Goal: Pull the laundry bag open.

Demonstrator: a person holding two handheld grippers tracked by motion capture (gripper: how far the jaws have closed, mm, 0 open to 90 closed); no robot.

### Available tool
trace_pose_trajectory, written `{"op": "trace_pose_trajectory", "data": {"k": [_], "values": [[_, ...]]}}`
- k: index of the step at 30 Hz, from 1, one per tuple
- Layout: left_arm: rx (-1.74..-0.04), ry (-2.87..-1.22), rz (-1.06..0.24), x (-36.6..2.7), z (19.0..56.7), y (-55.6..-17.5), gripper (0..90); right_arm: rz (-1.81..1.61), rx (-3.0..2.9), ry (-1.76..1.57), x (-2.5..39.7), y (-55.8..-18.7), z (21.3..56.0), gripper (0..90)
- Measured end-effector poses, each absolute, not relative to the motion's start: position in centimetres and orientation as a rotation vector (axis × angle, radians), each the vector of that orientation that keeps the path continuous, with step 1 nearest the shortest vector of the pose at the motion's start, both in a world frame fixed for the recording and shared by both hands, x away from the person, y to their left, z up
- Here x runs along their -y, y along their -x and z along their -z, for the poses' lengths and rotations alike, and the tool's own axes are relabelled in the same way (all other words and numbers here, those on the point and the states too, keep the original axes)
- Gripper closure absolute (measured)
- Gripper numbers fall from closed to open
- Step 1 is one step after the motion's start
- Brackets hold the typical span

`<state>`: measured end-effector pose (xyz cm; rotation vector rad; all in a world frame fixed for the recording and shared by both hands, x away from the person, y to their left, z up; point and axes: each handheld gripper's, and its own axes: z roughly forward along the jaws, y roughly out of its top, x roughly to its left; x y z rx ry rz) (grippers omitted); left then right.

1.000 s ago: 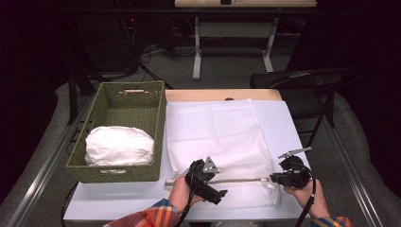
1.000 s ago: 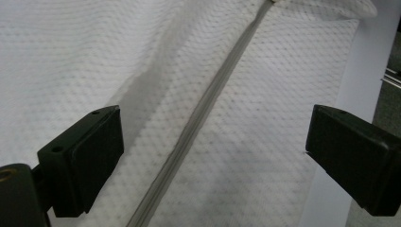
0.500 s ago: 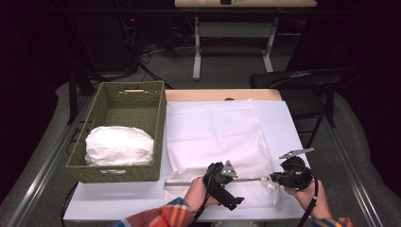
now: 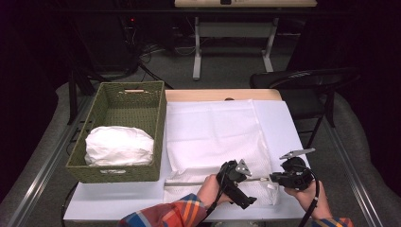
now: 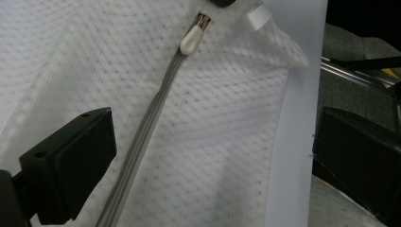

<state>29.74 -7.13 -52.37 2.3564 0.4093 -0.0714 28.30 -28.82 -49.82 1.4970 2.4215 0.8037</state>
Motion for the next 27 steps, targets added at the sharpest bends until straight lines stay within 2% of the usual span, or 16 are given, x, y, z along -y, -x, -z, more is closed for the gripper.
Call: {"op": "trace_pose_trajectory", "data": {"k": [8,9,13,16,27], "values": [[-0.358,-2.365,0.106,8.7,52.2,-30.0,8.5,-0.807,-2.423,-1.470,28.6,-28.2,49.6,84.4],[-0.353,-2.374,0.104,8.9,52.3,-30.0,13.7,-0.808,-2.421,-1.469,28.6,-28.2,49.5,84.4],[-0.351,-2.386,0.113,9.3,52.4,-30.6,21.5,-0.812,-2.425,-1.463,28.5,-28.1,49.4,84.4],[-0.396,-2.396,0.104,9.5,52.5,-31.1,35.6,-0.817,-2.423,-1.454,28.4,-28.1,49.4,84.5],[-0.465,-2.391,0.139,10.0,53.1,-32.4,56.6,-0.824,-2.420,-1.442,28.2,-27.9,49.2,84.5]]}}
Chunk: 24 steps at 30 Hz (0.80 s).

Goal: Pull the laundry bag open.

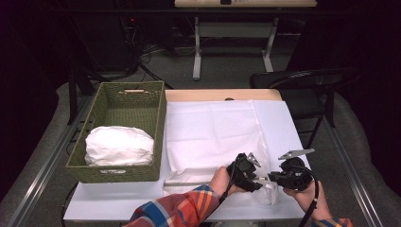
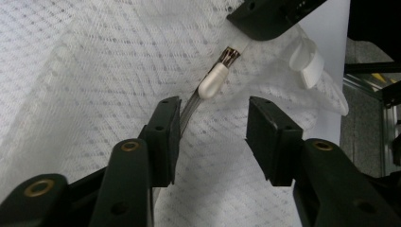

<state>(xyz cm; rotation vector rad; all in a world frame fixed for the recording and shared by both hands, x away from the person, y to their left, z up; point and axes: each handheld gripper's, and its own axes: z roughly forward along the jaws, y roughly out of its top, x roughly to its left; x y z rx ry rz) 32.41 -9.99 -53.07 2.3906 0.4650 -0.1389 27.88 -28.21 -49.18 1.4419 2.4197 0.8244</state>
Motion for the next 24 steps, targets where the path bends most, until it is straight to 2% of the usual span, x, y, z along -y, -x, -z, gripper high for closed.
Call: {"op": "trace_pose_trajectory", "data": {"k": [3,6,12,15,24], "values": [[-0.462,-2.384,0.154,10.12,53.21,-32.53,63.7,-0.828,-2.412,-1.441,28.12,-27.83,49.15,84.4],[-0.469,-2.346,0.194,10.11,53.31,-32.63,66.7,-0.832,-2.410,-1.440,28.05,-27.80,49.12,84.4],[-0.506,-2.339,0.169,10.14,53.39,-32.74,70.6,-0.829,-2.415,-1.440,27.93,-27.84,49.21,84.5],[-0.521,-2.324,0.179,10.09,53.49,-32.76,76.1,-0.827,-2.409,-1.441,27.73,-27.84,49.14,84.7],[-0.502,-2.281,0.228,9.78,53.21,-32.55,75.3,-0.830,-2.390,-1.444,27.75,-27.80,49.00,84.6]]}}
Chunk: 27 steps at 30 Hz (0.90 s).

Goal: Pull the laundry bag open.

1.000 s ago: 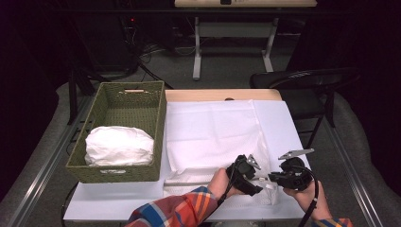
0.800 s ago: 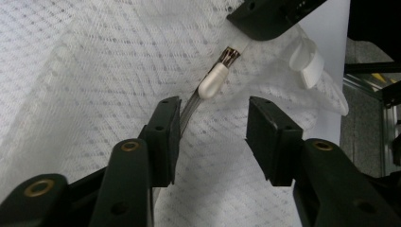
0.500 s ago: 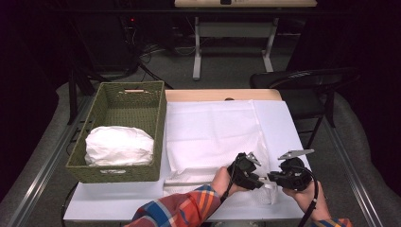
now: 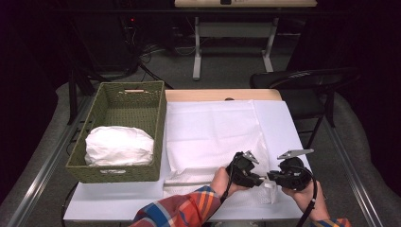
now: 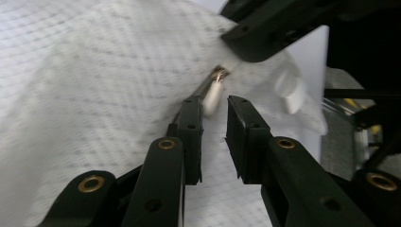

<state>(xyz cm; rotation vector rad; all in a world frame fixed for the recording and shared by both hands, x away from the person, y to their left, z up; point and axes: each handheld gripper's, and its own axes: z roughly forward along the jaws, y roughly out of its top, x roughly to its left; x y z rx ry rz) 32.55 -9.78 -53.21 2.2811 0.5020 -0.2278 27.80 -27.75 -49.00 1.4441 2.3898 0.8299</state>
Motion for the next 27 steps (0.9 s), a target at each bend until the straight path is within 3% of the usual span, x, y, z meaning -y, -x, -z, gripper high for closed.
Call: {"op": "trace_pose_trajectory", "data": {"k": [27], "values": [[-0.570,-2.257,0.158,10.56,53.79,-32.02,85.1,-0.820,-2.396,-1.430,27.20,-27.59,49.08,85.4]]}}
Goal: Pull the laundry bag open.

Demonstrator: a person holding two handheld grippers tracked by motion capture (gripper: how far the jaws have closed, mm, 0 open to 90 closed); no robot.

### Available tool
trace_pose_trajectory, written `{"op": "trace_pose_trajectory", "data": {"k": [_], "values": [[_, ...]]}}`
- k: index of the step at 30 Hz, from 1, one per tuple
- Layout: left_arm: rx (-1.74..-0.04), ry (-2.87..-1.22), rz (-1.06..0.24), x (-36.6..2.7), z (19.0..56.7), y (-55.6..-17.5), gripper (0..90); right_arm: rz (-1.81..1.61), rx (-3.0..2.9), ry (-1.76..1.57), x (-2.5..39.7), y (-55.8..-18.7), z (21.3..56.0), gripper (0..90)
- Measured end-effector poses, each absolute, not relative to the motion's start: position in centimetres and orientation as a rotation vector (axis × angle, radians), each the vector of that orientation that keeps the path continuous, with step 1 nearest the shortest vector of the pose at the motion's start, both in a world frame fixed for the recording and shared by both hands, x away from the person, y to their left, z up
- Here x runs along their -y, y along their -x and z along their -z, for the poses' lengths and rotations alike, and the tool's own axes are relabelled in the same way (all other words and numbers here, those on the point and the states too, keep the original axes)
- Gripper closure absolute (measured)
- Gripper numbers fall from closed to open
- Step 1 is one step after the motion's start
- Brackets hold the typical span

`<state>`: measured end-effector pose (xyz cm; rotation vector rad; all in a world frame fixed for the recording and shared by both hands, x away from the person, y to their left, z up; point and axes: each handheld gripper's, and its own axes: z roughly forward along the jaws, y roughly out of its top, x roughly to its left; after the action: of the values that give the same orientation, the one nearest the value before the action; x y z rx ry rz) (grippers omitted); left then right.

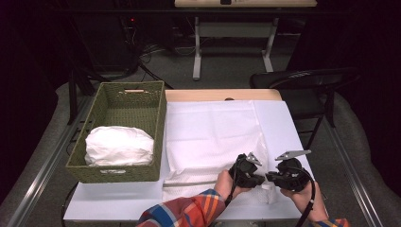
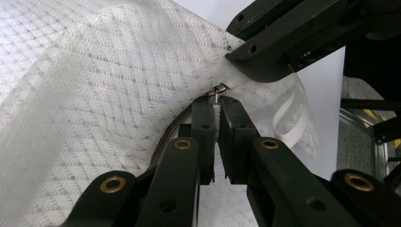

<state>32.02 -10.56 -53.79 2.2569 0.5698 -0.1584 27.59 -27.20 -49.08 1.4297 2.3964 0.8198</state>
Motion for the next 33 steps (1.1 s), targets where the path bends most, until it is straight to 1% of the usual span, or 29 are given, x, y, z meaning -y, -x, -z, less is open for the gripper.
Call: {"op": "trace_pose_trajectory", "data": {"k": [4,10,14,21,33], "values": [[-0.586,-2.250,0.167,10.3,53.7,-32.1,85.2,-0.822,-2.388,-1.419,27.3,-27.5,48.9,85.5],[-0.595,-2.272,0.131,10.3,53.7,-32.0,85.6,-0.801,-2.381,-1.429,27.2,-27.5,49.1,85.9],[-0.626,-2.265,0.134,10.1,53.8,-32.2,85.6,-0.796,-2.369,-1.442,27.4,-27.5,49.0,85.9],[-0.631,-2.279,0.126,9.8,53.7,-32.3,85.6,-0.782,-2.365,-1.447,27.6,-27.6,49.0,85.9],[-0.659,-2.280,0.116,8.1,53.7,-32.4,85.7,-0.759,-2.354,-1.453,27.8,-27.6,49.1,85.7]]}}
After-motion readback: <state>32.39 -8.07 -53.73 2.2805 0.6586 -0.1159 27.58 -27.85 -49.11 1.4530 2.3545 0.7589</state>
